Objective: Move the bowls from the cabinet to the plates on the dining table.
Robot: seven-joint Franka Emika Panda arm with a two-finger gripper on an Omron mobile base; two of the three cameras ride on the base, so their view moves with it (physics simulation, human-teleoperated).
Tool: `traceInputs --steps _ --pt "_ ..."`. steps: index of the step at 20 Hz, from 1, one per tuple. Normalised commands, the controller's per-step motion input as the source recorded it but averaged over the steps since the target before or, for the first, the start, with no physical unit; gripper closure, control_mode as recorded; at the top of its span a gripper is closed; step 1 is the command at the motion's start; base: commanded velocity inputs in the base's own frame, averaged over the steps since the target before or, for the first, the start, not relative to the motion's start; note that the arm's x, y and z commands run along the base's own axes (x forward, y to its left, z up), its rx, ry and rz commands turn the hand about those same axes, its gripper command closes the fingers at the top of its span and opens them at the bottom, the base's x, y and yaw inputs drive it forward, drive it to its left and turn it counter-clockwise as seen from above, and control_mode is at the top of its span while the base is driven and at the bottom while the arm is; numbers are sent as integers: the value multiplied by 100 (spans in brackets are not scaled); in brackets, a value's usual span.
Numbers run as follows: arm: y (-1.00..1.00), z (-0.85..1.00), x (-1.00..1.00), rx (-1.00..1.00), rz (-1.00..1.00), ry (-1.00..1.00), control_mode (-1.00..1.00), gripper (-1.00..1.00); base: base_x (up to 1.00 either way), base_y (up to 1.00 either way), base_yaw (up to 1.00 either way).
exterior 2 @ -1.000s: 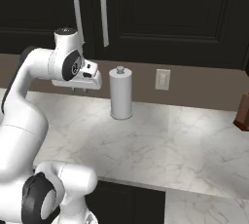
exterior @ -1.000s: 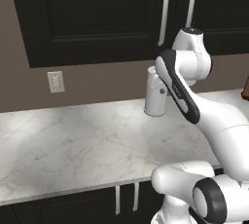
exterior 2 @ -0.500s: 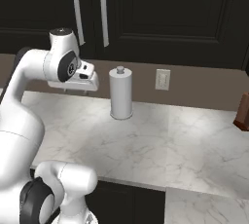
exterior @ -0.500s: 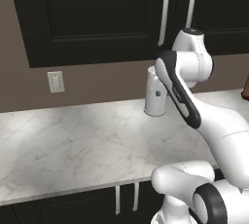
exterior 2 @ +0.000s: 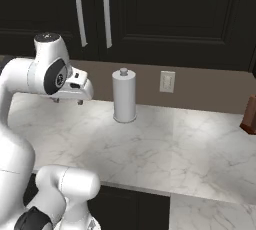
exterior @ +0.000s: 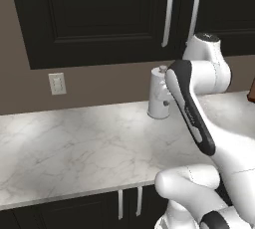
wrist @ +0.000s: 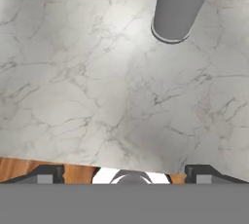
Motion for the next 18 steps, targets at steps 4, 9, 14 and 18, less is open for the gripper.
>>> traceInputs --steps 4,9,14,18 --pt "10 7 -74 0 -1 -16 -100 -100 0 0 0" --pt "8 30 -30 0 -4 -20 -100 -100 0 0 0" --pt "8 46 0 0 -5 -14 -100 -100 0 0 0" --pt "7 64 0 0 -4 -24 -100 -100 0 0 0"
